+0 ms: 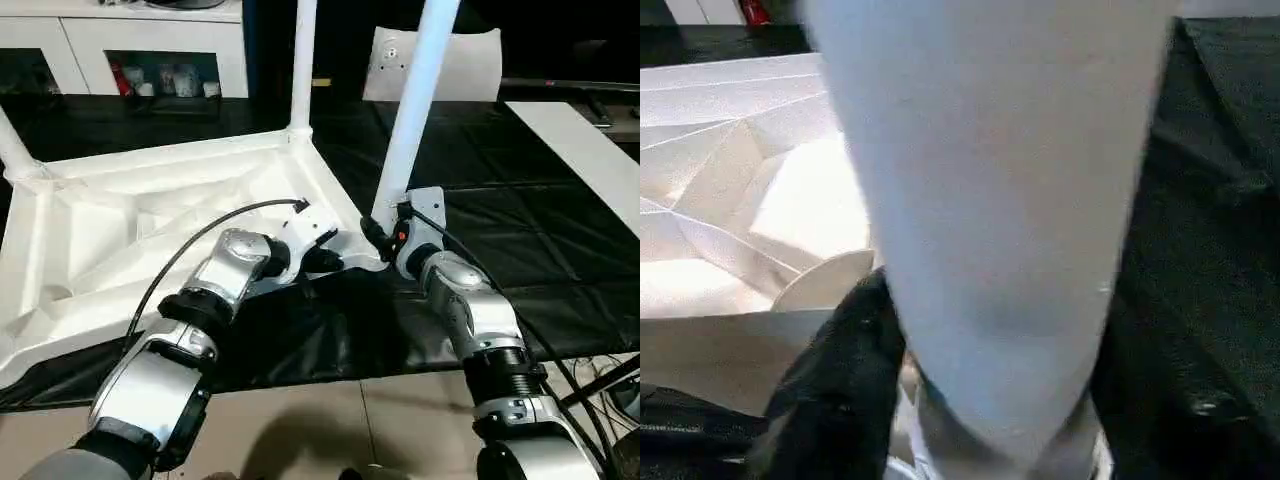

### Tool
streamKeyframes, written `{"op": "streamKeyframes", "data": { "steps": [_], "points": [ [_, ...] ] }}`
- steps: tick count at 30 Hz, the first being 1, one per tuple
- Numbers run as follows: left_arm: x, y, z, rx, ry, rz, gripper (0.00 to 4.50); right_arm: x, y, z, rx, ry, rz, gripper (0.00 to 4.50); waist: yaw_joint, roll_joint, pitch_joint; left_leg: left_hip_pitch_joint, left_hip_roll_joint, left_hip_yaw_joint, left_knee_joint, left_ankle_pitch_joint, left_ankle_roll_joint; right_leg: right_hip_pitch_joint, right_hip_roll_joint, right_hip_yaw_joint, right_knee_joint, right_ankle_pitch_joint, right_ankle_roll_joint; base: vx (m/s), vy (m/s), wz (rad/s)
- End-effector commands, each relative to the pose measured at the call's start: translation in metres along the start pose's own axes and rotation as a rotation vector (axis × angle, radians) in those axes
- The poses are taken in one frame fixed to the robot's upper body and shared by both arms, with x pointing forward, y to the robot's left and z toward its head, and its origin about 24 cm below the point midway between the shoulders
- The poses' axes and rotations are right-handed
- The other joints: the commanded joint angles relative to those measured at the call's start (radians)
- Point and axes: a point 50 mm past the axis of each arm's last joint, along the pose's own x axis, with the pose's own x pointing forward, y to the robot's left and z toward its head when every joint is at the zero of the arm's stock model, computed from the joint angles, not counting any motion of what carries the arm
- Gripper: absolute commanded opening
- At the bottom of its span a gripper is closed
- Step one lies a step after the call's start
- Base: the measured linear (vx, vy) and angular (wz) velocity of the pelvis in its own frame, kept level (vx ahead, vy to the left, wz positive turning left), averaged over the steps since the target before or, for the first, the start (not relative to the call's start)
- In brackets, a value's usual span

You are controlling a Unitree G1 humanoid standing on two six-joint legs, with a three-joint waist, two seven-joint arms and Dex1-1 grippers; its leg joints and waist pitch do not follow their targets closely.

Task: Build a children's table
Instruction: Rotate leg to tighten

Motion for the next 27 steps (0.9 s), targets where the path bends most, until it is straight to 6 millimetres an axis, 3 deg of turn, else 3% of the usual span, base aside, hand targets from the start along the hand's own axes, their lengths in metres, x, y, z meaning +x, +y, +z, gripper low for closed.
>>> {"op": "streamKeyframes", "data": {
  "steps": [1,5,9,10,12,13,15,18,24,25,27],
  "points": [
    [0.015,-0.012,0.034,0.052,-0.129,-0.014,0.00,0.009,0.057,0.000,0.029,-0.021,0.277,3.16,0.004,0.004,-0.063,0.000,0.015,0.002,-0.059,-0.129,0.053,0.063,-0.070,0.050,-0.070,-0.150,-0.219,0.000,0.000,0.00],
    [0.008,-0.013,0.025,0.087,-0.133,-0.076,0.00,0.001,0.044,-0.002,0.023,-0.044,0.276,3.32,0.006,0.007,-0.064,0.000,0.017,0.001,-0.061,-0.135,0.053,0.065,-0.071,0.051,-0.071,-0.156,-0.214,0.000,0.000,0.00],
    [-0.002,-0.012,0.015,0.127,-0.125,-0.139,0.00,-0.010,0.027,-0.003,0.000,-0.072,0.288,3.71,0.008,0.007,-0.067,-0.003,0.017,0.001,-0.059,-0.101,0.076,0.071,-0.071,0.050,-0.064,-0.079,-0.234,0.000,0.000,0.00],
    [-0.013,-0.011,0.004,0.170,-0.106,-0.211,0.00,-0.021,0.013,-0.006,-0.055,-0.079,0.339,3.80,0.010,0.005,-0.066,-0.005,0.016,0.002,-0.059,-0.106,0.084,0.074,-0.070,0.049,-0.066,-0.082,-0.231,0.000,0.000,0.00],
    [-0.013,-0.011,0.004,0.170,-0.106,-0.211,0.00,-0.021,0.013,-0.006,-0.055,-0.079,0.339,4.09,0.010,0.005,-0.065,-0.004,0.017,0.003,-0.059,-0.113,0.090,0.072,-0.071,0.051,-0.067,-0.098,-0.227,0.000,0.000,0.00],
    [-0.016,-0.011,0.001,0.183,-0.096,-0.232,0.00,-0.025,0.009,-0.007,-0.073,-0.077,0.356,4.13,0.011,0.008,-0.064,0.001,0.019,0.004,-0.060,-0.126,0.077,0.066,-0.072,0.050,-0.072,-0.145,-0.226,0.000,0.000,0.00],
    [-0.028,-0.009,-0.008,0.219,-0.057,-0.312,0.00,-0.036,-0.001,-0.010,-0.137,-0.050,0.445,4.31,0.015,0.008,-0.062,0.001,0.020,0.004,-0.061,-0.135,0.071,0.066,-0.071,0.052,-0.072,-0.165,-0.223,0.000,0.000,0.00],
    [-0.039,-0.006,-0.014,0.253,-0.017,-0.380,0.00,-0.049,-0.009,-0.012,-0.192,-0.016,0.554,4.31,0.023,0.008,-0.065,0.004,0.024,0.004,-0.060,-0.130,0.082,0.065,-0.071,0.052,-0.064,-0.113,-0.238,0.000,0.000,0.00],
    [-0.049,-0.006,-0.019,0.301,0.030,-0.473,0.00,-0.063,-0.016,-0.012,-0.201,0.022,0.703,4.31,0.032,0.003,-0.065,0.004,0.025,0.004,-0.059,-0.149,0.076,0.065,-0.074,0.049,-0.067,-0.161,-0.232,0.000,0.000,0.00],
    [-0.050,-0.006,-0.020,0.312,0.041,-0.499,0.00,-0.065,-0.017,-0.012,-0.201,0.031,0.734,4.04,0.035,0.003,-0.065,0.004,0.026,0.005,-0.058,-0.145,0.075,0.065,-0.074,0.049,-0.067,-0.162,-0.231,0.000,0.000,0.00],
    [-0.052,-0.007,-0.020,0.326,0.052,-0.525,0.00,-0.068,-0.018,-0.012,-0.204,0.046,0.771,3.95,0.042,0.003,-0.066,0.003,0.026,0.006,-0.057,-0.138,0.076,0.065,-0.073,0.049,-0.066,-0.157,-0.230,0.000,0.000,0.00]
  ]
}}
